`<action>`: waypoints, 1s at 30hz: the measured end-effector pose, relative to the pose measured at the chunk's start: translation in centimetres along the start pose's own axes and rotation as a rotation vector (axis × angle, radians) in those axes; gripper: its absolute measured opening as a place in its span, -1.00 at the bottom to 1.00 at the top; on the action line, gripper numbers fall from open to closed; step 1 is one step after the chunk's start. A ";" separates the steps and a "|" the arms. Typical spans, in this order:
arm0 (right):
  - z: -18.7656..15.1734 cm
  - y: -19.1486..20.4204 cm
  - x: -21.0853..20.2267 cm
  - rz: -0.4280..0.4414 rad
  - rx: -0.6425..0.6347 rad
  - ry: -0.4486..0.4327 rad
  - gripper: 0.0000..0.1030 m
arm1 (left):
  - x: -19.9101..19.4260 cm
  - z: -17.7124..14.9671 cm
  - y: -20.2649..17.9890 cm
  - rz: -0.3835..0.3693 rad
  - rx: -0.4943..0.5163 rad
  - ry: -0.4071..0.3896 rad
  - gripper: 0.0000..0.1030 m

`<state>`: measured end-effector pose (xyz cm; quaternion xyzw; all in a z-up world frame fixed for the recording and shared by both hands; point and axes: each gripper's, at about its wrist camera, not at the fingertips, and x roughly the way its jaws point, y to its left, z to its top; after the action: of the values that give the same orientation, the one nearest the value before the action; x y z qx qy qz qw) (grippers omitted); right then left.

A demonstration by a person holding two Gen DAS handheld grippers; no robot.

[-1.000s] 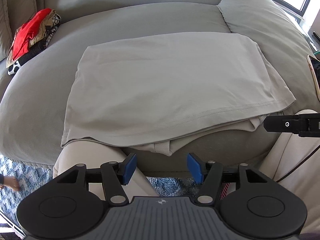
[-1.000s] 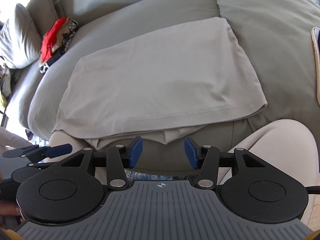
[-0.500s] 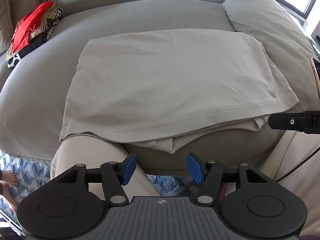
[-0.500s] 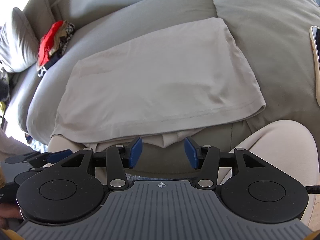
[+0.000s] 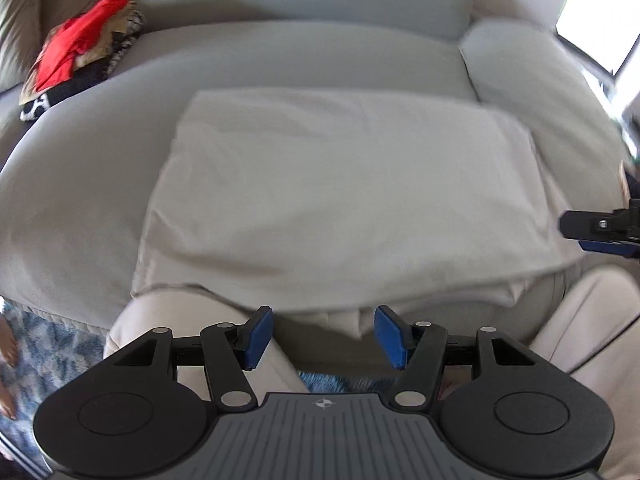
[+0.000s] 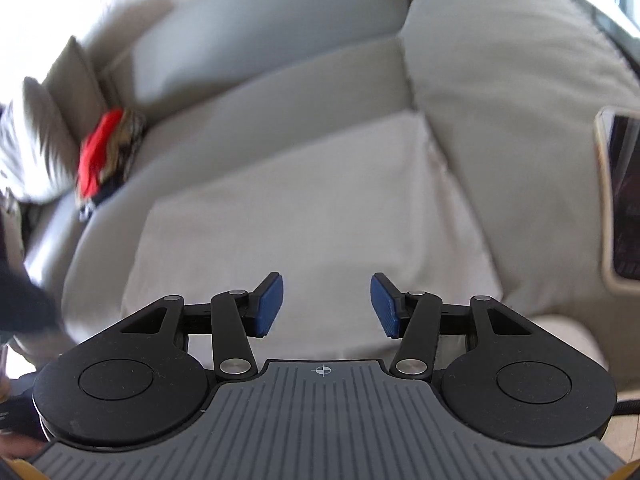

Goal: Fold clothes

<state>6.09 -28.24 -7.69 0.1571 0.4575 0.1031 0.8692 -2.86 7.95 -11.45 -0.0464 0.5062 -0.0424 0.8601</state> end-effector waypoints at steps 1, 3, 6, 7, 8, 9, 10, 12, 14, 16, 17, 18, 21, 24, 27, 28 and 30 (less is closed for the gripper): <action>0.6 -0.4 -0.2 -0.004 0.010 -0.028 -0.07 | -0.3 0.4 0.7 -0.012 -0.026 -0.012 -0.01; 2.0 -1.4 -0.2 -0.016 0.039 -0.096 -0.63 | -0.7 1.5 2.4 -0.041 -0.083 -0.032 -0.08; 4.4 -3.6 0.8 -0.031 0.130 -0.157 -0.70 | -0.8 3.5 4.7 -0.062 -0.156 -0.067 -0.41; 5.3 -4.4 1.5 -0.036 0.169 -0.170 -0.70 | -0.7 4.3 5.4 -0.063 -0.176 -0.079 -0.49; 6.1 -5.3 2.5 -0.041 0.208 -0.177 -0.70 | -0.7 5.1 6.1 -0.065 -0.197 -0.092 -0.56; 6.9 -6.1 3.6 -0.043 0.246 -0.177 -0.64 | -0.3 6.0 6.8 -0.073 -0.223 -0.106 -0.59; 7.6 -6.9 5.1 -0.035 0.281 -0.166 -0.64 | 0.2 7.0 7.4 -0.084 -0.250 -0.121 -0.59; 9.1 -8.3 8.4 0.004 0.336 -0.139 -0.64 | 1.8 9.1 8.4 -0.118 -0.293 -0.135 -0.60; 10.2 -8.8 11.7 0.042 0.358 -0.114 -0.64 | 3.9 11.2 8.7 -0.155 -0.300 -0.147 -0.60; 11.1 -9.0 14.8 0.085 0.363 -0.086 -0.64 | 6.3 13.3 8.7 -0.198 -0.277 -0.162 -0.60; 11.5 -9.0 16.3 0.116 0.353 -0.070 -0.64 | 7.7 14.1 8.5 -0.193 -0.258 -0.165 -0.60; 11.8 -9.1 17.8 0.134 0.347 -0.051 -0.64 | 9.2 14.9 8.4 -0.178 -0.236 -0.167 -0.60; 12.1 -10.2 21.2 0.045 0.342 -0.033 -1.00 | 13.4 17.2 7.9 -0.136 -0.171 -0.172 -0.61; 12.0 -10.4 21.5 -0.190 0.265 -0.141 -1.00 | 17.1 17.6 9.4 0.099 -0.193 -0.167 -0.81; 11.8 -8.1 21.2 -0.285 0.146 -0.159 -1.00 | 17.6 17.4 9.6 0.364 -0.126 -0.210 -0.87; 11.7 -7.4 20.5 -0.291 0.124 -0.174 -1.00 | 17.3 17.2 9.7 0.418 -0.103 -0.210 -0.90; 11.5 -6.6 18.2 -0.260 0.135 -0.231 -0.70 | 15.7 16.7 11.0 0.366 -0.155 -0.199 -0.88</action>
<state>26.02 -30.51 -17.88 0.1651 0.3770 -0.0597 0.9094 19.63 17.63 -18.34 -0.0240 0.4206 0.1582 0.8930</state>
